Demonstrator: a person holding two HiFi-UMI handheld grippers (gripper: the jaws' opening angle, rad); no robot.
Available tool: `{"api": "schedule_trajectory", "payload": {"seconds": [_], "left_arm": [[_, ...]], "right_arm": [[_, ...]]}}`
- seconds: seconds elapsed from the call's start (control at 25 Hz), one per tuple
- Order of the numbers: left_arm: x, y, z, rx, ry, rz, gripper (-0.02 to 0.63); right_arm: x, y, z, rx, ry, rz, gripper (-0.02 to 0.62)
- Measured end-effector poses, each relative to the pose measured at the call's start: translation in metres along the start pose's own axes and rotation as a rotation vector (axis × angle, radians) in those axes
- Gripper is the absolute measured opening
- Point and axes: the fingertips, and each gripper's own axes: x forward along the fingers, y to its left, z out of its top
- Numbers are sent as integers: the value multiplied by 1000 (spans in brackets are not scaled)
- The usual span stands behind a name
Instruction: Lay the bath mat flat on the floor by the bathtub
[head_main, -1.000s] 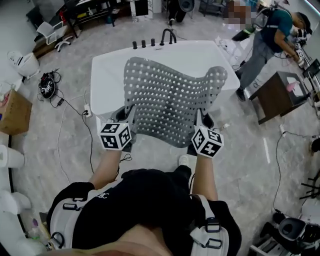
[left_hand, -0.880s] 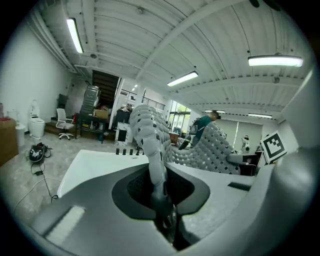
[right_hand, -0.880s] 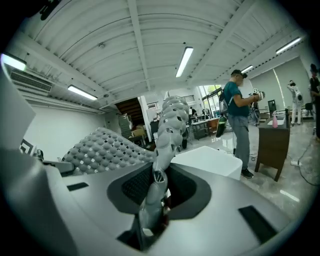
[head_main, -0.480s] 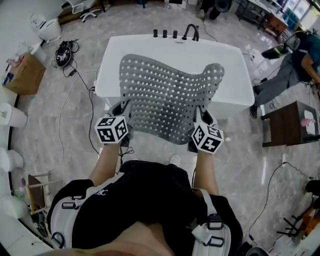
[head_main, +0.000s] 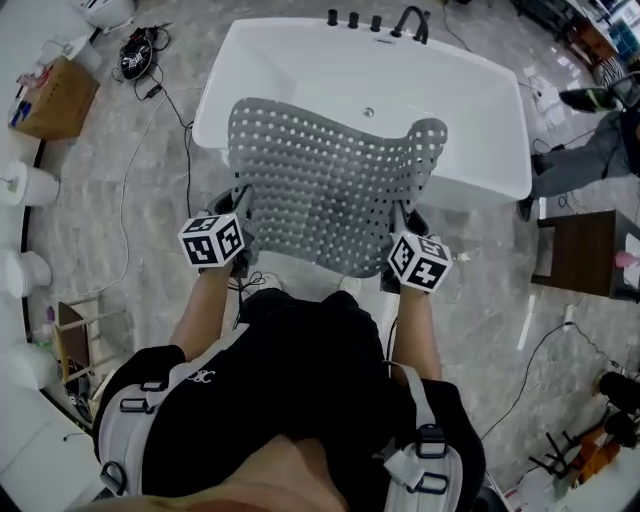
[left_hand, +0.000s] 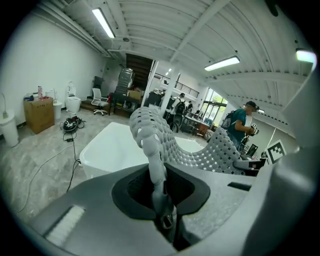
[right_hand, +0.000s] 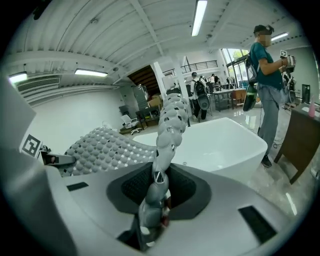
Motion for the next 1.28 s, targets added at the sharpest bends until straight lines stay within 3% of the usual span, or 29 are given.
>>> {"api": "schedule_trajectory", "payload": {"seconds": [0.36, 0.6, 0.84, 1.08, 1.28], "left_arm": [[32, 44, -87, -11, 201, 36, 43], [73, 62, -182, -58, 339, 50, 43], [154, 88, -296, -91, 399, 26, 44], [278, 141, -443, -91, 462, 32, 46], [385, 186, -535, -111, 464, 82, 49]], "right_arm": [[48, -9, -81, -34, 201, -66, 81], [93, -34, -166, -23, 299, -80, 81], [159, -86, -265, -12, 362, -150, 81], [267, -153, -412, 26, 382, -142, 83], [368, -228, -521, 79, 412, -146, 83]]}}
